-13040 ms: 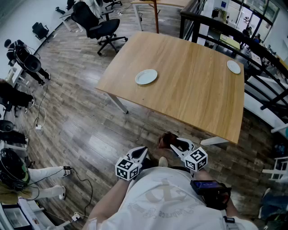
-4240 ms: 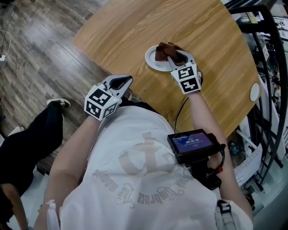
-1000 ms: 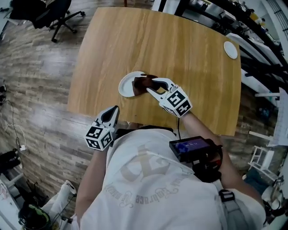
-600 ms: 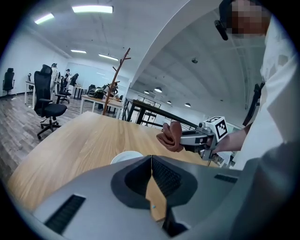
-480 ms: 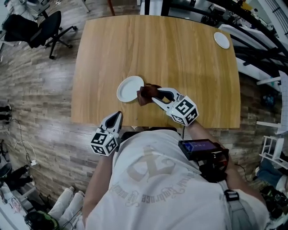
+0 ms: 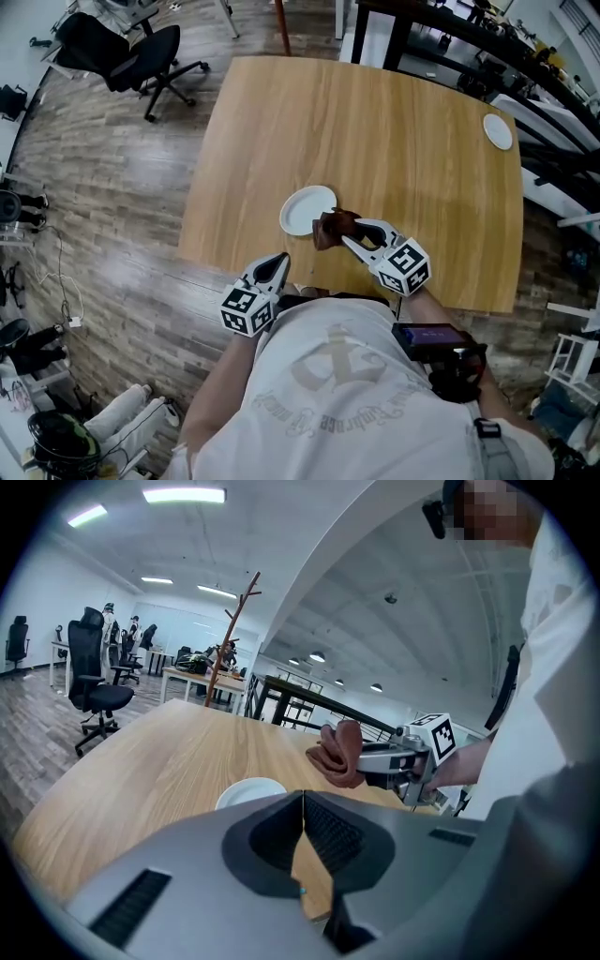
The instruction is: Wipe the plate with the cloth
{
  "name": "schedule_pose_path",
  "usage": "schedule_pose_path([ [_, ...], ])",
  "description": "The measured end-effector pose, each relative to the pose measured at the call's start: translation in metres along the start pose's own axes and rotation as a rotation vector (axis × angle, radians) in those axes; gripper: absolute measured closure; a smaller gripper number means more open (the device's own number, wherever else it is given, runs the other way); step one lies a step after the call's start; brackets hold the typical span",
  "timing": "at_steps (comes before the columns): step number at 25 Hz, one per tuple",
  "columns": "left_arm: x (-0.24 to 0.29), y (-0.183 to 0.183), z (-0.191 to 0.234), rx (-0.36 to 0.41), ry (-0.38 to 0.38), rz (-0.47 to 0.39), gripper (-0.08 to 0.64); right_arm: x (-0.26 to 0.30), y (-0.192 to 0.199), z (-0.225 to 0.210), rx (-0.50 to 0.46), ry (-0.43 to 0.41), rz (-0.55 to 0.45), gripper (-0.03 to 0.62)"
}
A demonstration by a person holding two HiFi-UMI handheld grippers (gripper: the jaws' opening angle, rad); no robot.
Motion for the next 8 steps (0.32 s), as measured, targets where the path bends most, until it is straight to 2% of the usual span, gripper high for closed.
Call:
schedule_pose_path([
  [8,0.0010,-0.0055,0.0007,0.001,-0.004,0.012,0.548,0.0019,-0.0035,-0.0048,0.017,-0.003,0.002,0.465],
])
Point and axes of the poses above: the fingertips, and each gripper's own axes: x forward along the fingers, z to its left, y out of its underside, the point moved 8 cm from there along -x, backward along the fingers, and after that the axes turned 5 degrees about x, right-handed, at the moved point
